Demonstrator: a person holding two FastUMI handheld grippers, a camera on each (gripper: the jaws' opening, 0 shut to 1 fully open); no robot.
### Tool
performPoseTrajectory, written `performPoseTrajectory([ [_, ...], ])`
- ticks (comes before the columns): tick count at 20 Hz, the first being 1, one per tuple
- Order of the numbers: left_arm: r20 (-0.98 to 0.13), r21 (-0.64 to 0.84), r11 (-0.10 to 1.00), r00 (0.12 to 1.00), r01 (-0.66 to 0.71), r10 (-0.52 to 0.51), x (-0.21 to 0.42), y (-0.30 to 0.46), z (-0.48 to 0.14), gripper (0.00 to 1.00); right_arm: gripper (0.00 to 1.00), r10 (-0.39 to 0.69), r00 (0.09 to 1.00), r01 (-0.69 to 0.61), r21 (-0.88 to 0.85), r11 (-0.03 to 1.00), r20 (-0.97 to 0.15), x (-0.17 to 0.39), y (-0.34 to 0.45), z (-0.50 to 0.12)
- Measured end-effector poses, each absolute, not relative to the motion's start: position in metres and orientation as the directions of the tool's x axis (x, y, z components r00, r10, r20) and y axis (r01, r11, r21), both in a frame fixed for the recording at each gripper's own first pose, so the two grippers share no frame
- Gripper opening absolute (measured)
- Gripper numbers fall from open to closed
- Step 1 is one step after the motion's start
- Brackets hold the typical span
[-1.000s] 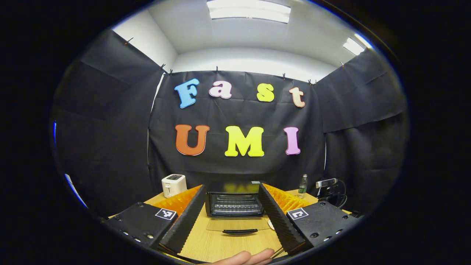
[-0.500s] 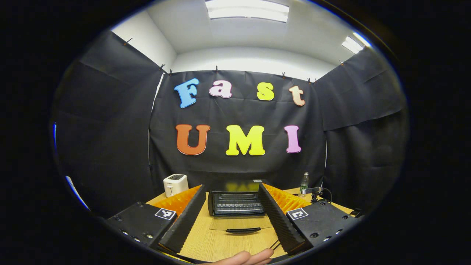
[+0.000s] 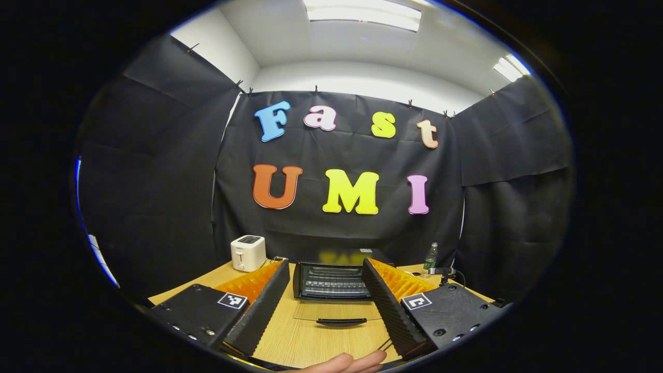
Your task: Open the electric oven with the left hand, put the food in, and close the electric oven.
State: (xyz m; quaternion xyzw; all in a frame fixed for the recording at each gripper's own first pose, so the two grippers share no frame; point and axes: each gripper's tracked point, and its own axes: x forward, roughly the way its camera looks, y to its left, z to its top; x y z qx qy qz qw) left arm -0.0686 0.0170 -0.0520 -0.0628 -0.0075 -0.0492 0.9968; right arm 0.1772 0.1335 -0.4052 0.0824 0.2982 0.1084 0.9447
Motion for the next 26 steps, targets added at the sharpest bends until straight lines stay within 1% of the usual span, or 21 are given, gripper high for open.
performPoseTrajectory([
  [3,0.021,-0.115,0.988,0.995,0.103,-0.101,-0.07,0.016,-0.055,0.92,0.91,0.262,0.814,-0.156,0.24,0.958,-0.518,0.169,0.137,-0.389],
  [7,0.03,-0.1,0.989,0.994,0.106,-0.103,-0.073,0.016,-0.052,0.93,0.91,0.303,0.834,-0.172,0.304,0.937,-0.461,0.162,0.152,-0.359],
  [8,0.032,-0.095,0.99,0.994,0.107,-0.104,-0.069,0.02,-0.049,0.93,0.91,0.327,0.833,-0.181,0.337,0.924,-0.447,0.16,0.161,-0.352],
  [11,0.042,-0.077,0.991,0.993,0.111,-0.108,-0.07,0.02,-0.045,0.93,0.91,0.442,0.808,-0.231,0.48,0.846,-0.391,0.153,0.198,-0.331],
  [14,0.05,-0.068,0.991,0.993,0.112,-0.109,-0.071,0.023,-0.042,0.93,0.91,0.487,0.811,-0.236,0.581,0.779,-0.323,0.157,0.228,-0.312],
  [16,0.055,-0.06,0.992,0.993,0.112,-0.109,-0.071,0.025,-0.042,0.93,0.91,0.533,0.814,-0.267,0.665,0.698,-0.233,0.158,0.258,-0.294],
  [18,0.052,-0.045,0.993,0.993,0.11,-0.108,-0.071,0.028,-0.046,0.92,0.89,0.514,0.84,-0.249,0.719,0.649,-0.173,0.166,0.277,-0.282],
  [19,0.046,-0.035,0.994,0.994,0.103,-0.102,-0.071,0.031,-0.048,0.92,0.89,0.493,0.855,-0.234,0.728,0.644,-0.162,0.172,0.284,-0.28],
  [22,0.037,-0.019,0.996,0.996,0.082,-0.081,-0.066,0.043,-0.053,0.93,0.89,0.436,0.878,-0.175,0.717,0.675,-0.196,0.19,0.311,-0.285],
  [23,0.036,-0.015,0.997,0.996,0.077,-0.076,-0.069,0.043,-0.057,0.97,0.89,0.416,0.885,-0.152,0.716,0.681,-0.208,0.198,0.319,-0.288],
  [24,0.037,-0.006,0.998,0.997,0.07,-0.07,-0.069,0.047,-0.056,0.93,0.89,0.401,0.891,-0.143,0.706,0.694,-0.213,0.207,0.328,-0.289],
  [26,0.048,0.024,0.999,0.998,0.049,-0.05,-0.064,0.058,-0.059,0.93,0.89,0.351,0.911,-0.111,0.689,0.716,-0.218,0.228,0.337,-0.296],
])
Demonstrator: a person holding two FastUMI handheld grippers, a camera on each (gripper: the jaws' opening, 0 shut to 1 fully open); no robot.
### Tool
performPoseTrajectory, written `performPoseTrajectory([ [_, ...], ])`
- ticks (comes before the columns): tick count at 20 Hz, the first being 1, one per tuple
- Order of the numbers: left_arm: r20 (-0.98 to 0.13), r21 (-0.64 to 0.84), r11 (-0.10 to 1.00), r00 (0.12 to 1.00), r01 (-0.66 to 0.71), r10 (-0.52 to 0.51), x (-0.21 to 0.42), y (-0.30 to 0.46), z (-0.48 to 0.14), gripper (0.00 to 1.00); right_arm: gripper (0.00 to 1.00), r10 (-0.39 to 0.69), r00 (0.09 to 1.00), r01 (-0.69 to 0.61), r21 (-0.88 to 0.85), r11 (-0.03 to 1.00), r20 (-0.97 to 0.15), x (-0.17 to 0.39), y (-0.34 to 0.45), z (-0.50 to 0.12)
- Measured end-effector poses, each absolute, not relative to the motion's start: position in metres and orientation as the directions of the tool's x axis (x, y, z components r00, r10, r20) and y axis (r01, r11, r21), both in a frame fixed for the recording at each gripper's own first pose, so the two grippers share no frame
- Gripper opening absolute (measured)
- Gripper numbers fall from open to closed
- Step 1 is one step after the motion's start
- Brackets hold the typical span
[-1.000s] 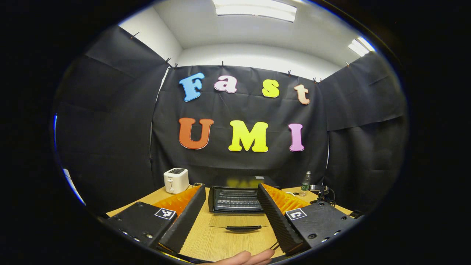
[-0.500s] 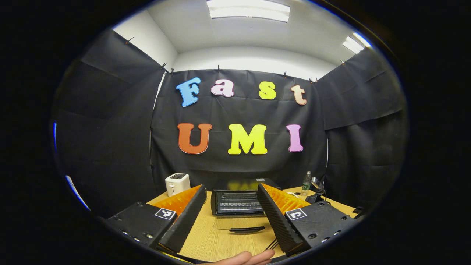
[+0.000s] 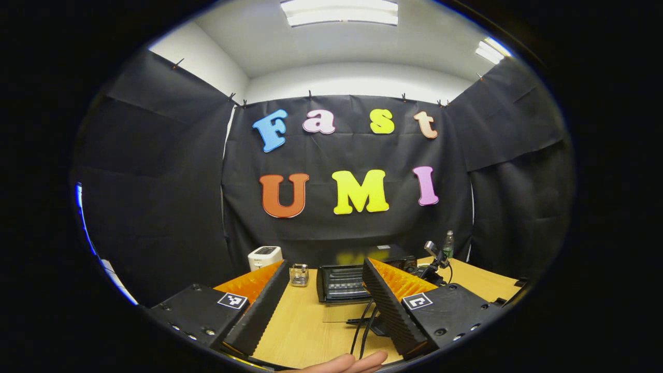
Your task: Open the electric oven with the left hand, put the food in, and close the electric oven.
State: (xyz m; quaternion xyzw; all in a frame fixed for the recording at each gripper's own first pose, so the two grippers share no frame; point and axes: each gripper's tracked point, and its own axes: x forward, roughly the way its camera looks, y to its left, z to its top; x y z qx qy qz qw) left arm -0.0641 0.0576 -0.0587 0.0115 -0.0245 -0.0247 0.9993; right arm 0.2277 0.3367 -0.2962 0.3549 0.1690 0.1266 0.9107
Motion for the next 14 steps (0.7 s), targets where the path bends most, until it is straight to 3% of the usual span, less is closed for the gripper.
performPoseTrajectory([
  [5,0.043,0.043,0.999,0.999,-0.015,0.013,-0.047,0.083,-0.071,0.95,0.89,0.269,0.932,-0.065,0.622,0.781,-0.241,0.287,0.361,-0.319],
  [6,0.035,0.038,0.999,0.999,-0.026,0.025,-0.045,0.087,-0.074,0.89,0.89,0.269,0.931,-0.067,0.606,0.793,-0.248,0.297,0.363,-0.322],
  [7,0.025,0.032,0.999,0.999,-0.028,0.027,-0.042,0.09,-0.077,0.95,0.89,0.288,0.924,-0.079,0.61,0.788,-0.252,0.304,0.366,-0.321],
  [14,-0.028,0.008,0.999,0.999,-0.035,0.036,-0.016,0.102,-0.099,0.95,0.89,0.243,0.95,-0.105,0.533,0.839,-0.195,0.358,0.362,-0.312],
])
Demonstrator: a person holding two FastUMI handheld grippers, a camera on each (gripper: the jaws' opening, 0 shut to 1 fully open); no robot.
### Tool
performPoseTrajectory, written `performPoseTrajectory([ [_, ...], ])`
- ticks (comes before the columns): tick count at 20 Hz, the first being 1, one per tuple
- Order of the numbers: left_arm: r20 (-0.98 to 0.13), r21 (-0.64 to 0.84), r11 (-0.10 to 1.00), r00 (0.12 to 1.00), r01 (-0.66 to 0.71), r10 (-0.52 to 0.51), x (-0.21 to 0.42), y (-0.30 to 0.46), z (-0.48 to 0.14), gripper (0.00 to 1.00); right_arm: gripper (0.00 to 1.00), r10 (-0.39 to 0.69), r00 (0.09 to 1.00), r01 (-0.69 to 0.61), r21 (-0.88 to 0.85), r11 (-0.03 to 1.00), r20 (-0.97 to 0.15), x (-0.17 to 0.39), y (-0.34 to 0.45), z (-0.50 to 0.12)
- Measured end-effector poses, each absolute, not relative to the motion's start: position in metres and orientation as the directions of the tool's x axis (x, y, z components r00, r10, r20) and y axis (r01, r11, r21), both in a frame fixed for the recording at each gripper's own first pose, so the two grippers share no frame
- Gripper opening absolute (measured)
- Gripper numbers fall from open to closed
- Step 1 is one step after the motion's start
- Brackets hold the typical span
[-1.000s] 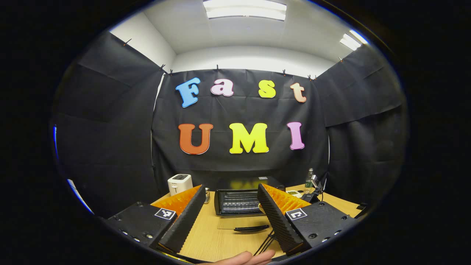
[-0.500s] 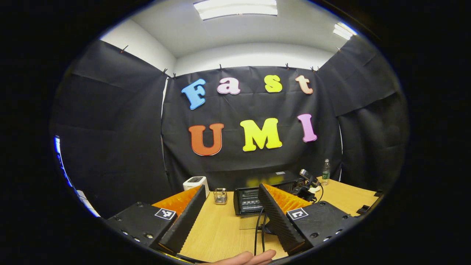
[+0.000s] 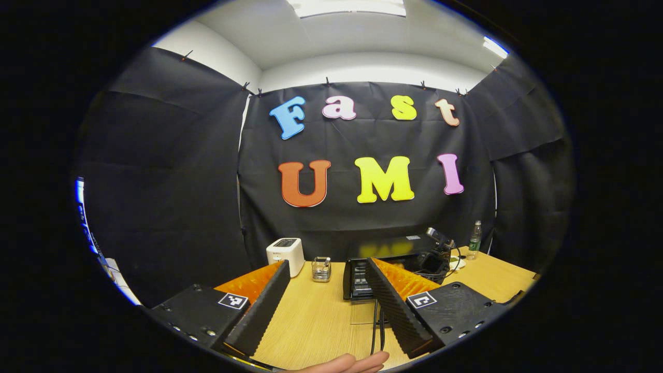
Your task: Open the electric oven with the left hand, put the food in, and close the electric oven.
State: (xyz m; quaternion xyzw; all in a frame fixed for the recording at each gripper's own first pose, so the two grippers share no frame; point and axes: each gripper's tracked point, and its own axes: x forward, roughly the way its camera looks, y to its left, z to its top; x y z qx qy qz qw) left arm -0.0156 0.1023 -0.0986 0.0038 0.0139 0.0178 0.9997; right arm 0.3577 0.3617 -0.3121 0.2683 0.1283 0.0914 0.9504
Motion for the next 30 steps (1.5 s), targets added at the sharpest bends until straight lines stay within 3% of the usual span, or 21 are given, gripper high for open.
performPoseTrajectory([
  [5,-0.034,0.011,0.999,0.999,-0.031,0.032,-0.012,0.097,-0.101,0.95,0.87,0.236,0.959,-0.156,0.408,0.9,-0.154,0.367,0.366,-0.302],
  [6,-0.037,0.009,0.999,0.999,-0.031,0.031,-0.012,0.097,-0.102,0.95,0.91,0.23,0.961,-0.156,0.389,0.908,-0.152,0.366,0.365,-0.302],
  [7,-0.039,0.012,1.0,0.999,-0.028,0.029,-0.013,0.096,-0.102,1.0,0.92,0.23,0.962,-0.161,0.375,0.913,-0.149,0.364,0.363,-0.299],
  [8,-0.04,0.015,1.0,0.999,-0.027,0.028,-0.015,0.094,-0.102,0.96,0.92,0.244,0.958,-0.175,0.366,0.914,-0.151,0.36,0.364,-0.3],
  [11,-0.046,0.009,1.0,0.999,-0.019,0.019,-0.018,0.088,-0.103,0.95,0.94,0.264,0.955,-0.204,0.345,0.916,-0.134,0.346,0.362,-0.296],
  [13,-0.049,0.01,1.0,0.999,-0.012,0.013,-0.023,0.085,-0.101,0.95,0.94,0.284,0.952,-0.231,0.338,0.912,-0.114,0.323,0.357,-0.288],
  [14,-0.054,0.005,1.0,0.998,-0.01,0.01,-0.024,0.084,-0.102,1.0,0.94,0.288,0.952,-0.238,0.34,0.91,-0.104,0.312,0.355,-0.286],
  [18,-0.07,-0.014,1.0,0.998,-0.002,0.001,-0.03,0.077,-0.108,0.95,0.96,0.321,0.944,-0.286,0.305,0.909,-0.072,0.266,0.337,-0.272],
  [20,-0.078,-0.018,1.0,0.997,-0.008,0.006,-0.035,0.074,-0.112,1.0,0.96,0.341,0.938,-0.311,0.284,0.907,-0.06,0.241,0.322,-0.262],
  [21,-0.077,-0.02,1.0,0.997,-0.02,0.019,-0.035,0.076,-0.112,0.95,0.96,0.34,0.94,-0.316,0.278,0.907,-0.04,0.23,0.311,-0.252],
  [25,-0.101,-0.041,0.998,0.994,-0.048,0.044,-0.031,0.077,-0.122,0.95,0.96,0.346,0.938,-0.341,0.252,0.906,0.023,0.178,0.264,-0.205],
  [26,-0.116,-0.058,0.997,0.993,-0.041,0.035,-0.031,0.072,-0.125,1.0,0.96,0.352,0.935,-0.349,0.237,0.907,0.032,0.165,0.252,-0.193],
  [27,-0.129,-0.072,0.997,0.991,-0.032,0.023,-0.03,0.068,-0.129,0.95,0.96,0.357,0.934,-0.355,0.215,0.91,0.034,0.154,0.241,-0.181],
  [30,-0.17,-0.075,0.997,0.985,-0.019,0.006,-0.024,0.059,-0.142,0.94,0.96,0.373,0.924,-0.382,0.205,0.901,0.086,0.114,0.208,-0.139],
])
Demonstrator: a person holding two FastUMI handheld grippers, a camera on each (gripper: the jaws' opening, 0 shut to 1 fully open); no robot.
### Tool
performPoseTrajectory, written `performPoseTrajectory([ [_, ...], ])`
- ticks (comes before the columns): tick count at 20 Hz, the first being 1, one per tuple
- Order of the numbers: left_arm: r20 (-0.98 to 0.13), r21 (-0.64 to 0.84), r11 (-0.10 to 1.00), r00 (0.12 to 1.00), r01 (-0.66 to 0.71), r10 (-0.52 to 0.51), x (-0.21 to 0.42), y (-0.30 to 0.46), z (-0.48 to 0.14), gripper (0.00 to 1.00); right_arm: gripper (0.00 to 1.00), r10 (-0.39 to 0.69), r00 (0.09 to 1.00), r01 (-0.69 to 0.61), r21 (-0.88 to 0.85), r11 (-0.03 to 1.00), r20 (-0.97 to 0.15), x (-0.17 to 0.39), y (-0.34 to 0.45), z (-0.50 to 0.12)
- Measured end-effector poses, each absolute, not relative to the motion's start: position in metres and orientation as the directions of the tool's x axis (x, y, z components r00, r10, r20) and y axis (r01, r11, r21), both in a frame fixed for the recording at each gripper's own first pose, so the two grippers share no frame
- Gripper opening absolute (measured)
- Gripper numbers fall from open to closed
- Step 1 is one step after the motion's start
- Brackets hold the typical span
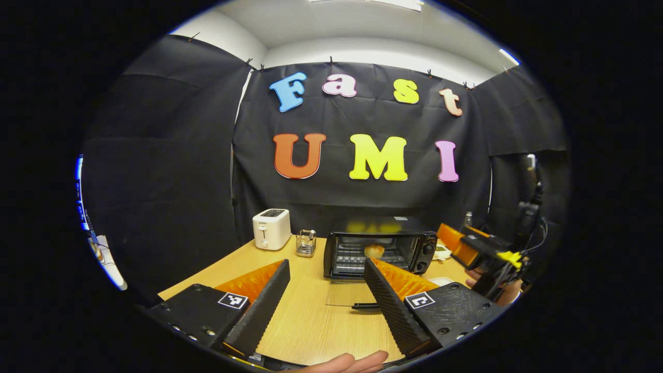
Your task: Open the electric oven with the left hand, put the food in, and close the electric oven.
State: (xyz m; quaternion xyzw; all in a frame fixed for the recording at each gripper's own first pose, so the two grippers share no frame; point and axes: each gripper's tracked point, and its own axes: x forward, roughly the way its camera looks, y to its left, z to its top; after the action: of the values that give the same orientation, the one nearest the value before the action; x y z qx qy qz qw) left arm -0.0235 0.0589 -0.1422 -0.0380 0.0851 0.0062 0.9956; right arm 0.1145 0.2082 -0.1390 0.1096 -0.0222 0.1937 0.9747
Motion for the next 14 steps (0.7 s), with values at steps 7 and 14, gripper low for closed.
performPoseTrajectory([
  [7,-0.273,-0.092,0.993,0.957,0.079,-0.102,0.001,0.0,-0.184,0.95,0.95,0.198,0.978,-0.202,0.065,0.977,0.062,0.042,0.099,-0.075],
  [14,-0.422,-0.153,0.969,0.874,0.195,-0.243,0.018,-0.064,-0.256,0.95,0.96,0.126,0.991,-0.129,0.052,0.99,0.054,-0.014,0.051,-0.055],
])
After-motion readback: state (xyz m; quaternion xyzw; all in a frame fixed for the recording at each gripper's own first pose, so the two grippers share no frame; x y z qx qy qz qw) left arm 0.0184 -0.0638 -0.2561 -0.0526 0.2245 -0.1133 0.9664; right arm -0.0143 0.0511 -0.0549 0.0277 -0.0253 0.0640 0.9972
